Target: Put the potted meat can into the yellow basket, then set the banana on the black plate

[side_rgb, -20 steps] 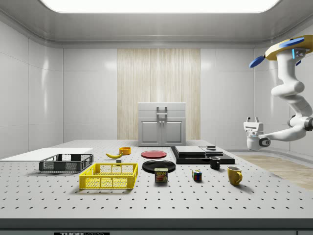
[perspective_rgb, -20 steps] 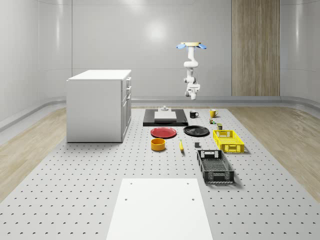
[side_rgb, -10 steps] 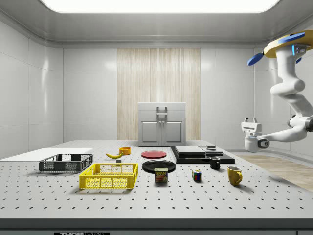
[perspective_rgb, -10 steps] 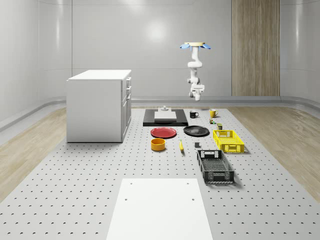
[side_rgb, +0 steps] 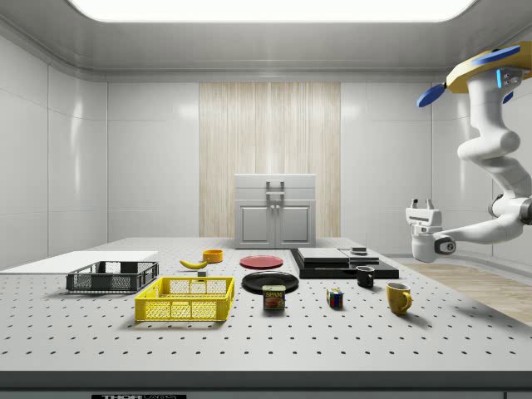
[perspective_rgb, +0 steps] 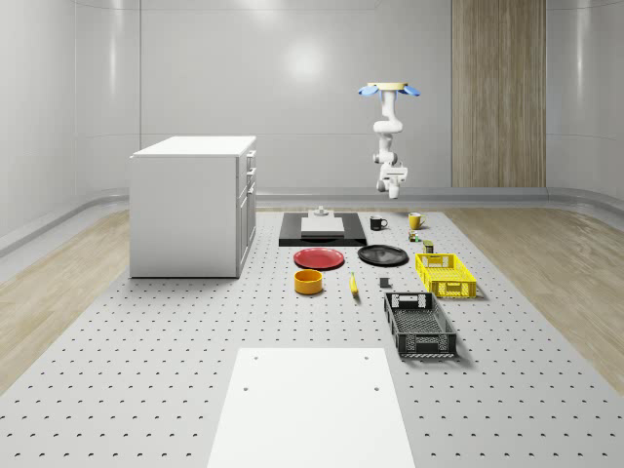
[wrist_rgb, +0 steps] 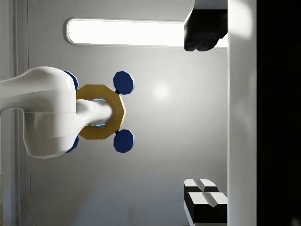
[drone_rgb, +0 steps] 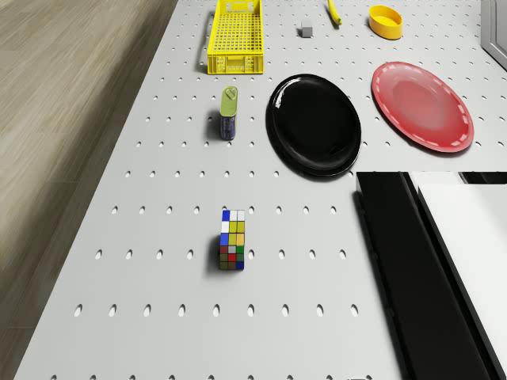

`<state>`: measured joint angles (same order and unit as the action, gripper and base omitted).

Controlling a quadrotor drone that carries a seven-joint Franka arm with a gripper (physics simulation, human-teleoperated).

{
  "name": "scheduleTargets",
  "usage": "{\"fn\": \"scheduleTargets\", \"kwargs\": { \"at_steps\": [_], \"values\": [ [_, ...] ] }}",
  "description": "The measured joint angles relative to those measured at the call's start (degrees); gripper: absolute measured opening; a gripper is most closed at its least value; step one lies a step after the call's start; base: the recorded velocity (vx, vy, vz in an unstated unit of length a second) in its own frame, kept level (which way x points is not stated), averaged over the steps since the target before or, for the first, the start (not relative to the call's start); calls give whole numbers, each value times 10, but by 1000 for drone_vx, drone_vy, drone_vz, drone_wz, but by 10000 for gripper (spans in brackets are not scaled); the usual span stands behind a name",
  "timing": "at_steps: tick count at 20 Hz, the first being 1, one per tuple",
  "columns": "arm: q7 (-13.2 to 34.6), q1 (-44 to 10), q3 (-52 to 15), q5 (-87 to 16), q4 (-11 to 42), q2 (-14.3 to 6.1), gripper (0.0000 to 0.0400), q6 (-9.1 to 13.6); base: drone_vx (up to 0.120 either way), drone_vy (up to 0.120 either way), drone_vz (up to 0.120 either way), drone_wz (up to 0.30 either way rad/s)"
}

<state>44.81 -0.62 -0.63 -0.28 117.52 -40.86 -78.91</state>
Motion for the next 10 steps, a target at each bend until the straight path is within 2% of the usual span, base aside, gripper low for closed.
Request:
{"fn": "scheduleTargets", "kwargs": {
  "at_steps": [10],
  "values": [
    [3,-5,-15,-21,3,-3,400,-4,120,120,0,0]
  ]
}}
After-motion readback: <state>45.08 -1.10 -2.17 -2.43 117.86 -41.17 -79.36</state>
